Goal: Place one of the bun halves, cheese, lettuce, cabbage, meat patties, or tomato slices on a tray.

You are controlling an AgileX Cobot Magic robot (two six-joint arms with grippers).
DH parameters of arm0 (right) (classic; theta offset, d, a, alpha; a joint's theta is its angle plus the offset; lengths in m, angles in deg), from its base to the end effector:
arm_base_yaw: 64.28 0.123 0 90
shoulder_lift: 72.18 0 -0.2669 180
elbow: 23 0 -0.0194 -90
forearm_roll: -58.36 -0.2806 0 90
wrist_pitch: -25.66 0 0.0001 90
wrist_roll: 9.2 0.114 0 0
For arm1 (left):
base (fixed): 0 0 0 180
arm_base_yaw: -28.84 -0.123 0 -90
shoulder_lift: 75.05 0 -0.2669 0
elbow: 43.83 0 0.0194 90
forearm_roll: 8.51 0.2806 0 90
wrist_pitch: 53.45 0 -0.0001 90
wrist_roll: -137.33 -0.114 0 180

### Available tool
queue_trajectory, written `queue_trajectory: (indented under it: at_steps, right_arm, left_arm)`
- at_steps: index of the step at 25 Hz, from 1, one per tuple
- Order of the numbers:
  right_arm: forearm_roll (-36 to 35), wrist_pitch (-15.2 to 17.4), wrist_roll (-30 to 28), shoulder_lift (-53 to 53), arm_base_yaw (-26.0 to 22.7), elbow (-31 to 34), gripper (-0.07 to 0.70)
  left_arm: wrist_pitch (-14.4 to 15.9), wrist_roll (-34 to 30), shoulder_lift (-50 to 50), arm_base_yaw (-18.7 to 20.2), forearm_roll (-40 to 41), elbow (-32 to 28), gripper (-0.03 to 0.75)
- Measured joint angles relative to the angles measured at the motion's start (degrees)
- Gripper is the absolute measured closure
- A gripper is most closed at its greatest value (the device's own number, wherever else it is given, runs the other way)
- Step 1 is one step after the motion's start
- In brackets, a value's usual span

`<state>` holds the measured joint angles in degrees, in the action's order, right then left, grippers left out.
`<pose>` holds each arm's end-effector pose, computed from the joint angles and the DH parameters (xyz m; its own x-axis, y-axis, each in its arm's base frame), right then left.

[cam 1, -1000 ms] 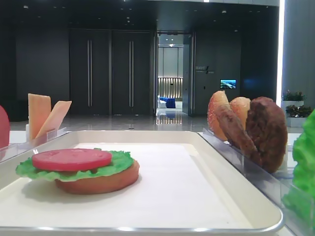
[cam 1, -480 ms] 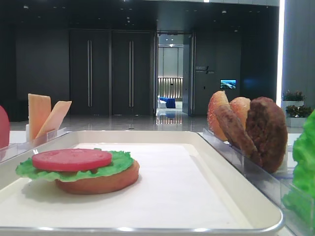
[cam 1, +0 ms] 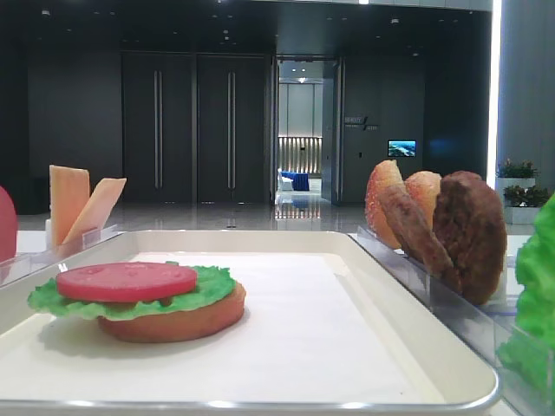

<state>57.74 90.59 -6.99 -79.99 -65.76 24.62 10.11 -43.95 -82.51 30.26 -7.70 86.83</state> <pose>0.0539 -0.0003 0.2768 -0.5040 0.0562 -0.8619 0.0392 0.9983 0.0422 0.0579 0.0000 0.2698 -0.5046 0.0411 -0.8623 0.0283 0.9991 0.0311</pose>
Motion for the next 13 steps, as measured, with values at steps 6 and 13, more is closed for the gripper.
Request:
queue_trajectory:
  at_steps: [6, 13]
  right_arm:
    - [0.0, 0.0, 0.0, 0.0, 0.0, 0.0, 0.209]
    - [0.0, 0.0, 0.1, 0.0, 0.0, 0.0, 0.209]
  left_arm:
    - [0.0, -0.2, 0.0, 0.0, -0.1, 0.0, 0.316]
    - [0.0, -0.3, 0.0, 0.0, -0.2, 0.0, 0.316]
